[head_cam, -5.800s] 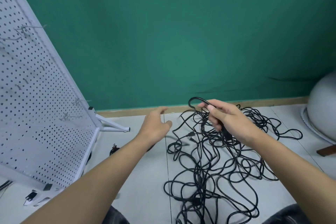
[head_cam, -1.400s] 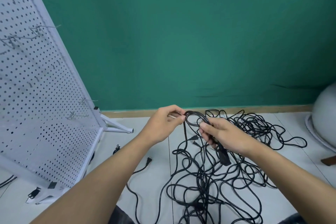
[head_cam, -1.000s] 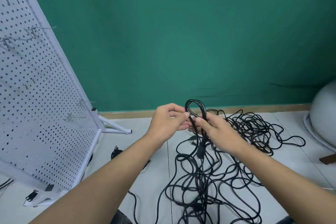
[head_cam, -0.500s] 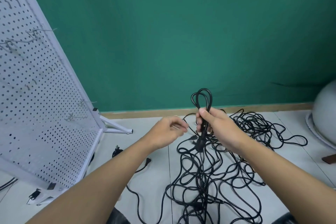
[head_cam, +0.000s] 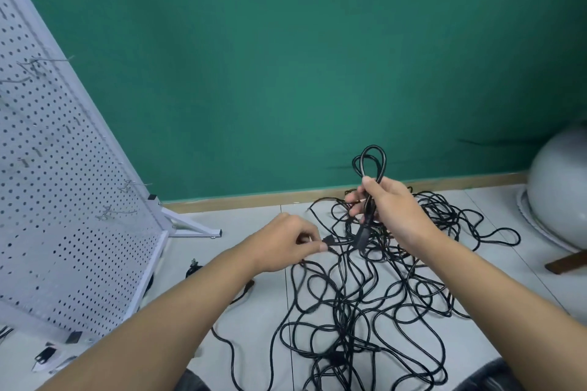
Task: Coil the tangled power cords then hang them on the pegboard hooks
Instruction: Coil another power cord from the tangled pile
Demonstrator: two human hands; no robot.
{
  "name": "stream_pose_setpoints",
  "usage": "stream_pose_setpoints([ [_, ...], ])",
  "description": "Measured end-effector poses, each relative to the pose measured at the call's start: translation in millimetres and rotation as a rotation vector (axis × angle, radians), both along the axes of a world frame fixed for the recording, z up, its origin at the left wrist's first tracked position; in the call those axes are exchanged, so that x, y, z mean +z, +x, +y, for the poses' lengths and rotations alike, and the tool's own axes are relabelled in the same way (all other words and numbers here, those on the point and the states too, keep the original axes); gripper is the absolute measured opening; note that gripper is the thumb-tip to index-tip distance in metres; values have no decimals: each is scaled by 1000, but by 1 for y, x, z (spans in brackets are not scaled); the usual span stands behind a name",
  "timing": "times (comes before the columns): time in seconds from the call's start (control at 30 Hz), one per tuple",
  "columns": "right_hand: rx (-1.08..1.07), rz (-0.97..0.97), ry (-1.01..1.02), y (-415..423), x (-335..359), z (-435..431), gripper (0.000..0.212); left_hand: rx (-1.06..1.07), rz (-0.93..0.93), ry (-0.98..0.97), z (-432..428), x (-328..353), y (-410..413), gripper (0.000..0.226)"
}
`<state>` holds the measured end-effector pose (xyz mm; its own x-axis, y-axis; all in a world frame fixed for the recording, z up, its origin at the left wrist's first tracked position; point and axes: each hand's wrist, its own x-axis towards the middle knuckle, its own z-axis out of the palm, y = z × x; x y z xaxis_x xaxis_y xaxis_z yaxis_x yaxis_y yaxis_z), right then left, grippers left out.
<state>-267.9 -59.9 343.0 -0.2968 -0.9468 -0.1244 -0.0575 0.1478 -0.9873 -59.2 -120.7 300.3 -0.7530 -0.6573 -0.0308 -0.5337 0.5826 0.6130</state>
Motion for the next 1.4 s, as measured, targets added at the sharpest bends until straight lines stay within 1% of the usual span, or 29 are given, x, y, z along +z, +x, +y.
stream_pose_setpoints([
  [0.07,53,33,40,-1,1,1,25,-17,90,-167,-2,10,2,18],
  [0.13,135,-16,97,1,3,3,25,-73,146,-274,1,18,2,15],
  [0.17,184,-2,126,2,4,5,25,-109,159,-317,4,19,1,14],
  [0.27,289,252,167,7,3,10,29,-153,205,-409,8,19,-4,12],
  [0.3,311,260,161,9,3,10,29,-146,216,-437,7,19,-5,12],
  [0.4,383,14,176,14,5,12,30,-118,262,-509,3,21,-2,9],
  [0.47,426,-37,206,14,8,14,33,-108,291,-529,1,21,0,9],
  [0.53,509,-17,253,16,10,16,32,-64,311,-480,2,24,3,14],
  [0.6,580,-1,300,17,9,18,27,-5,325,-395,2,28,6,29],
  [0.63,602,3,307,17,8,19,26,-4,342,-387,3,29,7,33],
  [0.7,624,-22,286,17,7,17,25,-7,393,-398,4,32,9,35],
  [0.8,621,-119,270,15,2,13,26,28,442,-362,-1,34,10,39],
  [0.93,638,-77,336,15,-4,13,30,111,410,-183,-2,30,11,42],
  [1.0,612,-95,345,12,-2,14,28,185,405,-48,-4,26,14,36],
  [1.07,595,-119,339,9,1,14,29,207,403,86,-8,20,21,22],
  [1.17,618,-141,315,8,3,15,30,245,399,174,-13,12,27,3],
  [1.2,627,-136,302,8,3,15,31,279,415,210,-12,14,27,2],
  [1.27,609,-51,260,10,2,16,31,352,459,217,-11,17,26,6],
  [1.37,510,240,160,16,-6,15,31,438,519,163,-8,23,22,11],
  [1.4,486,292,146,20,-9,14,30,464,535,161,-6,24,19,12],
])
